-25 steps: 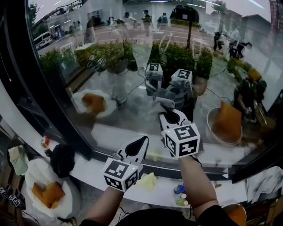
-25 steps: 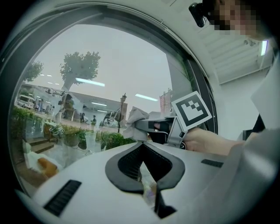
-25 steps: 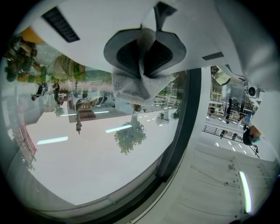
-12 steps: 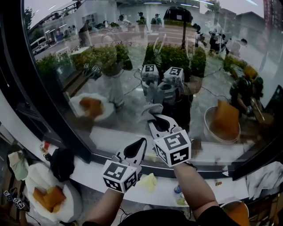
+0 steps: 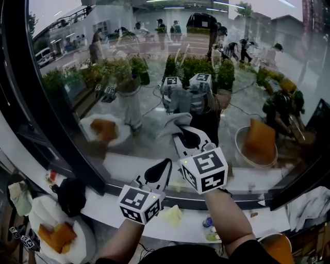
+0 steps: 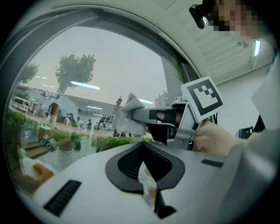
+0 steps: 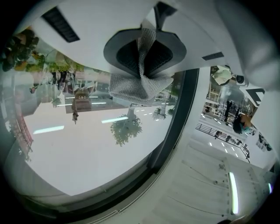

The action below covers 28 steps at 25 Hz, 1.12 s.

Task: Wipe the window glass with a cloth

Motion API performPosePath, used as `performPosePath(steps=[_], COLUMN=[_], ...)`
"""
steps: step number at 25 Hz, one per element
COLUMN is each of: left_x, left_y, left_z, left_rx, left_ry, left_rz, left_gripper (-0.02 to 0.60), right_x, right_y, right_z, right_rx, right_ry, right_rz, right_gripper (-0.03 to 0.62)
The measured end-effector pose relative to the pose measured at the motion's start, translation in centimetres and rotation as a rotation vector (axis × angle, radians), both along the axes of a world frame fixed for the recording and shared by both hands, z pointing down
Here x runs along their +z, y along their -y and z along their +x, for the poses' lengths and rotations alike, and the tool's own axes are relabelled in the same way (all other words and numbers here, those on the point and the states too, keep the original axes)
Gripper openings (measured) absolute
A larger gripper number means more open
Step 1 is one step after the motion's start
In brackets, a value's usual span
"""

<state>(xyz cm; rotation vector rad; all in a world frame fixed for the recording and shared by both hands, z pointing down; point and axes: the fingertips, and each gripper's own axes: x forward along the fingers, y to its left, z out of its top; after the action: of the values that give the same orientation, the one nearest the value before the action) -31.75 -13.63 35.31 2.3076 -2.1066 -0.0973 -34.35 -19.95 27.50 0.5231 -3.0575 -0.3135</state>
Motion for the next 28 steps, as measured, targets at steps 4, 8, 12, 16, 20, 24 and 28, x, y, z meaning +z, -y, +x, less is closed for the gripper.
performPosePath(steps=[4,8,12,16,20,24,28], left_x=[-0.9,-1.5,-1.7,-1.8,-1.6,-1.4,-1.3], left_y=[1.0,2.6,3.3,4.0,4.6,4.9,5.3], left_z=[0.0,1.2,1.9,1.9,1.8,2.2,2.7], left_rx=[0.022,0.066,0.102,0.127,0.141,0.154,0.157], left_ry=[0.017,0.020,0.024,0.029,0.027,0.027,0.027], left_rz=[0.038,0.044,0.044,0.041,0.033,0.025,0.022], left_gripper=[0.008,0.008,0.008,0.008,0.008,0.008,0.008], right_x=[-0.8,-1.4,-2.1,-2.8,-2.7,-2.8,-2.7], right_y=[1.1,3.1,4.0,5.1,6.0,5.9,6.1], right_z=[0.2,1.2,1.2,1.4,1.2,1.3,1.7], right_rx=[0.038,0.086,0.116,0.150,0.165,0.162,0.152], right_ry=[0.002,-0.002,-0.009,-0.005,-0.012,-0.017,-0.017], right_rz=[0.006,0.004,0.009,0.010,0.002,0.013,0.011], right_gripper=[0.038,0.038,0.038,0.038,0.038,0.038,0.038])
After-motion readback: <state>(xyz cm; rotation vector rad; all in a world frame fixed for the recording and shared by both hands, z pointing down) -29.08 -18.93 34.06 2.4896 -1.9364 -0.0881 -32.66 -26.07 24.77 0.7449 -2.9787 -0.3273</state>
